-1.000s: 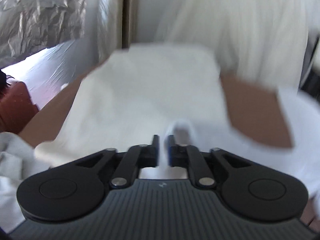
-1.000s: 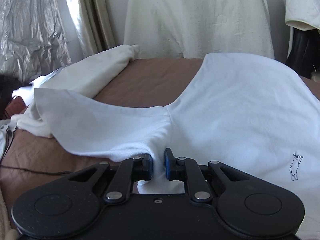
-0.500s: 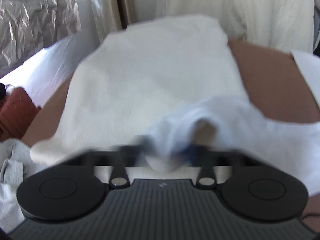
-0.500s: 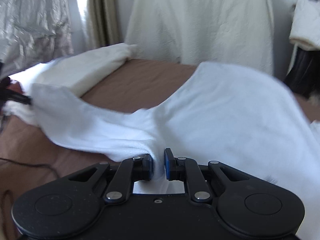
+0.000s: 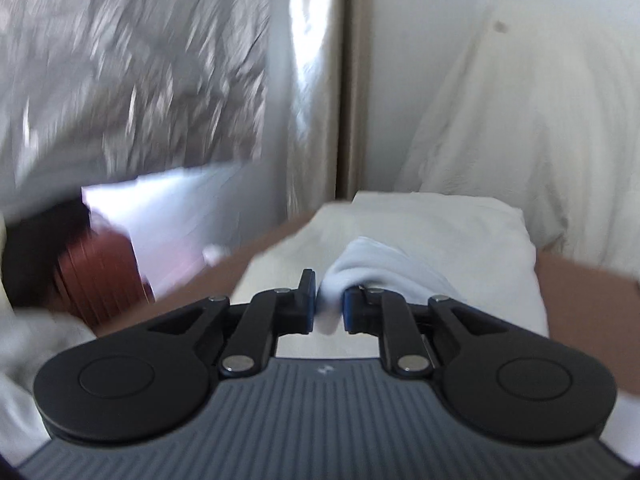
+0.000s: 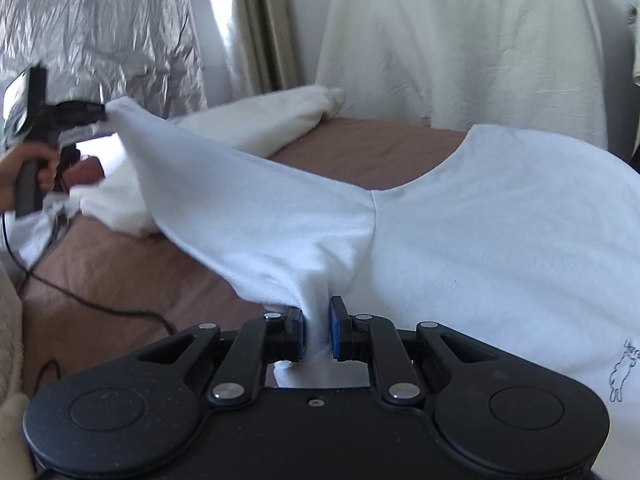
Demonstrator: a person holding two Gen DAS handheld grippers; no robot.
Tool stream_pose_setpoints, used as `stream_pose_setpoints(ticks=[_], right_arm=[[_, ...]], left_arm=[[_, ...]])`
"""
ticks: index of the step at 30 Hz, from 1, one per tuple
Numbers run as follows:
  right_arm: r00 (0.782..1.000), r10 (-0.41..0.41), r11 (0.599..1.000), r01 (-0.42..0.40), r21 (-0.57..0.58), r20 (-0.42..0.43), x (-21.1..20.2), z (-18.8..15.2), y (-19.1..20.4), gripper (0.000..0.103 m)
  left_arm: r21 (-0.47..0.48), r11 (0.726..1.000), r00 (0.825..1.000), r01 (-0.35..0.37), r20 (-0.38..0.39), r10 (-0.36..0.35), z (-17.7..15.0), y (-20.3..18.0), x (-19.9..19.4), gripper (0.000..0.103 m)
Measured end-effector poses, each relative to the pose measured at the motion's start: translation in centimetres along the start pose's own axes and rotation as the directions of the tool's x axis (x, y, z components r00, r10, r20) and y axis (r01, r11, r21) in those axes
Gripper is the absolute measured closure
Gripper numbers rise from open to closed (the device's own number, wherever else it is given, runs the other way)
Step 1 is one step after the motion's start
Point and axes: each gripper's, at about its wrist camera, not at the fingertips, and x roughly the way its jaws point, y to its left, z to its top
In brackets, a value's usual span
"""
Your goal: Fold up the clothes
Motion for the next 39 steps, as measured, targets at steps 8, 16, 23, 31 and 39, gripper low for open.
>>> stream_pose_setpoints(ticks=[8, 16, 23, 31, 39], right_arm=[[0.998, 0.011, 1.000, -0.012, -0.005, -0.059, -0.1, -0.2, 1.0, 0.058], [0.998, 0.053, 0.992, -0.052, -0.117, 0.013, -2.4, 0.6, 4.0, 0.055], [1.000, -0.012, 0.968, 0.012, -0.251, 0.000, -1.6, 0.2, 6.4, 0.056], [0.968, -0.245, 0.834, 0.238, -0.497, 0.054, -0.2, -1.3, 8.4, 0.054], [0.962, -0.266, 0.866, 0.269, -0.422, 0.067, -0.7, -0.2, 7.0, 0.049]], left_arm=[[-0.260, 0.965, 0.999, 0.016, 0.044, -0.005, 0.3, 5.4, -1.7, 0.082], [-0.337, 0.931, 0.921, 0.140, -0.302, -0.248, -2.5, 6.2, -0.1, 0.076], [-0.345, 0.915, 0.883, 0.211, -0.333, -0.330, -4.0, 3.2, 1.7, 0.054], [-0.452, 0.861, 0.875, 0.233, -0.288, -0.388, -5.3, 1.8, 4.2, 0.060], [-0.209, 0.916, 0.940, 0.341, 0.062, -0.336, -1.6, 0.4, -1.2, 0.103]])
